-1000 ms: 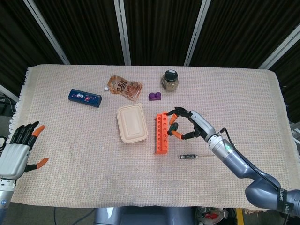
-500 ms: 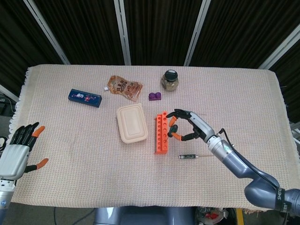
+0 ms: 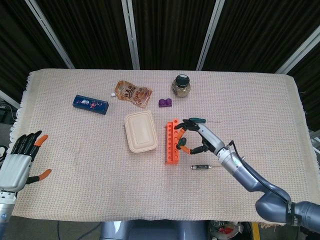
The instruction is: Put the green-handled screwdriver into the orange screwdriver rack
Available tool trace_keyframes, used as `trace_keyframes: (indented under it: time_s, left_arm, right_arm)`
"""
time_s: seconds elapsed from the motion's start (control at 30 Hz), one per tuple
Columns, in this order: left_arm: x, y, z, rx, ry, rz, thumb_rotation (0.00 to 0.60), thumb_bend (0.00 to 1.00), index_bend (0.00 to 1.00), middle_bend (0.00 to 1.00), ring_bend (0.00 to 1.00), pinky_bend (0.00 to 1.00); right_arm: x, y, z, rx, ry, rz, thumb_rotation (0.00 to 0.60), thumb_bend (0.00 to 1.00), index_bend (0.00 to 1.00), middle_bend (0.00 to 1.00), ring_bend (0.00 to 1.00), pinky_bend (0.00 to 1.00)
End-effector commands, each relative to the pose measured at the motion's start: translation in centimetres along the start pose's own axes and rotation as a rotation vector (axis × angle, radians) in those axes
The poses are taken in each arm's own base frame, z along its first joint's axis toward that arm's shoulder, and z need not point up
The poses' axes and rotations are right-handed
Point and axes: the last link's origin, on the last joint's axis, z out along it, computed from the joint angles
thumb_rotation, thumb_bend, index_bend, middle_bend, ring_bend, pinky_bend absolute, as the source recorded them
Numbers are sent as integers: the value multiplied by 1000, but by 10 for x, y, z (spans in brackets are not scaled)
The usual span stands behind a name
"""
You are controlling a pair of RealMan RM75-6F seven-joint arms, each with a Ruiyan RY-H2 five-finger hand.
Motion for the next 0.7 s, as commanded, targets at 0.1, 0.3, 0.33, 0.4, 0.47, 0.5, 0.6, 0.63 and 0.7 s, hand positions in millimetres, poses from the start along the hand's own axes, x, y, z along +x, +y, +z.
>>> trace_keyframes:
  time_s: [0.1,0.3,0.33,0.4,0.47,0.5,0.6,0.63,0.7]
  left_arm:
    - [-2,0,1,-1,-6,0,600,164,87,0,0,0]
    - [-2,-1,2,-1,-8,2,600,166,87,0,0,0]
    - [-2,-1,2,0,-9,2,600,167,87,0,0,0]
    - [-3,-2,2,1,-11,2,600,166,86,0,0,0]
    - [-4,-2,2,2,-14,2,600,167,87,0,0,0]
    - [-4,-2,2,2,-15,2,600,165,87,0,0,0]
    - [-5,-2,2,4,-19,0,600,164,87,0,0,0]
    - [-6,-2,2,4,-20,0,600,167,87,0,0,0]
    - [-6,-2,2,4,-20,0,600,166,86,0,0,0]
  right_arm:
    - [-6,6,3,8,3,-37,600,412,668,221,0,0]
    - [-13,14,6,10,16,-85,600,413,668,221,0,0]
    - [-14,15,7,10,17,-94,600,413,668,221,0,0]
    - [-17,17,8,7,15,-121,600,413,668,220,0,0]
    - [-20,19,11,3,15,-146,600,414,668,219,0,0]
    - [-21,20,11,3,17,-153,600,414,668,219,0,0]
    - [-26,22,13,-1,14,-195,600,415,668,217,0,0]
    - [-28,22,14,-3,12,-200,600,414,666,217,0,0]
    - [-30,22,15,-6,10,-204,600,414,657,212,0,0]
